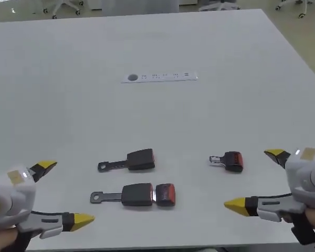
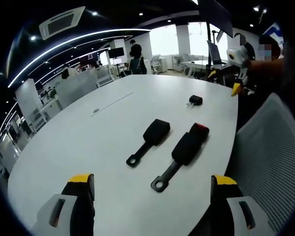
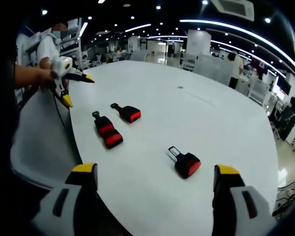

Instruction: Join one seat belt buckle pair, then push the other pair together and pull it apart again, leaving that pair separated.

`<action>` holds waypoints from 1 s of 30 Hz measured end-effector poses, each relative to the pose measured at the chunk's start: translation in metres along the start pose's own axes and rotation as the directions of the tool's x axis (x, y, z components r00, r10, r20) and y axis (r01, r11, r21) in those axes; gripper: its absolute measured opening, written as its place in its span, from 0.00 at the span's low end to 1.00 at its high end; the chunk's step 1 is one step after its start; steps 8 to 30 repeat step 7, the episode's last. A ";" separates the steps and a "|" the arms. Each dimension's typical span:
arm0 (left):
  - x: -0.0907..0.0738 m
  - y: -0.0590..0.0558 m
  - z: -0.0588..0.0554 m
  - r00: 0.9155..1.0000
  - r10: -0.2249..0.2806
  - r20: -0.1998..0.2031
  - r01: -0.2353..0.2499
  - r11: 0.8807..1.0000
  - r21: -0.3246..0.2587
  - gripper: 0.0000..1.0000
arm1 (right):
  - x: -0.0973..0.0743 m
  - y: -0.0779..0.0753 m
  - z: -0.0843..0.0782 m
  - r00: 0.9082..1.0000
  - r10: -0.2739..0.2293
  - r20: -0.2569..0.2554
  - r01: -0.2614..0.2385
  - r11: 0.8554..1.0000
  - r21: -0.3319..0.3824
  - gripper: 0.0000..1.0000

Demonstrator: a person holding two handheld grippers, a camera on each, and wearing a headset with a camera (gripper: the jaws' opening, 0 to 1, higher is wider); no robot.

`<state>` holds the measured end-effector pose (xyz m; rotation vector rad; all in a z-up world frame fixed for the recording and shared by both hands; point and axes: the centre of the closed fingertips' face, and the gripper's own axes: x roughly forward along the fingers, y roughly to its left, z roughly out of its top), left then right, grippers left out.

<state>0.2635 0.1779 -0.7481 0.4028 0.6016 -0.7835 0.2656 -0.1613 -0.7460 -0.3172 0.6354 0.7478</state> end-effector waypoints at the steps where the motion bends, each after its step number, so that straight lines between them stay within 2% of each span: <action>1: 0.000 0.000 0.000 1.000 0.000 0.000 0.000 1.000 0.000 1.00 | 0.000 0.001 0.000 1.000 0.001 -0.001 -0.001 1.000 0.000 0.99; 7: 0.001 -0.001 0.000 1.000 -0.001 0.002 0.001 1.000 -0.005 1.00 | 0.002 0.005 -0.001 1.000 0.009 -0.003 -0.009 1.000 -0.001 0.99; 30: 0.001 -0.001 0.000 1.000 -0.001 0.002 0.001 1.000 -0.005 1.00 | 0.002 0.005 -0.001 1.000 0.009 -0.003 -0.009 1.000 -0.001 0.99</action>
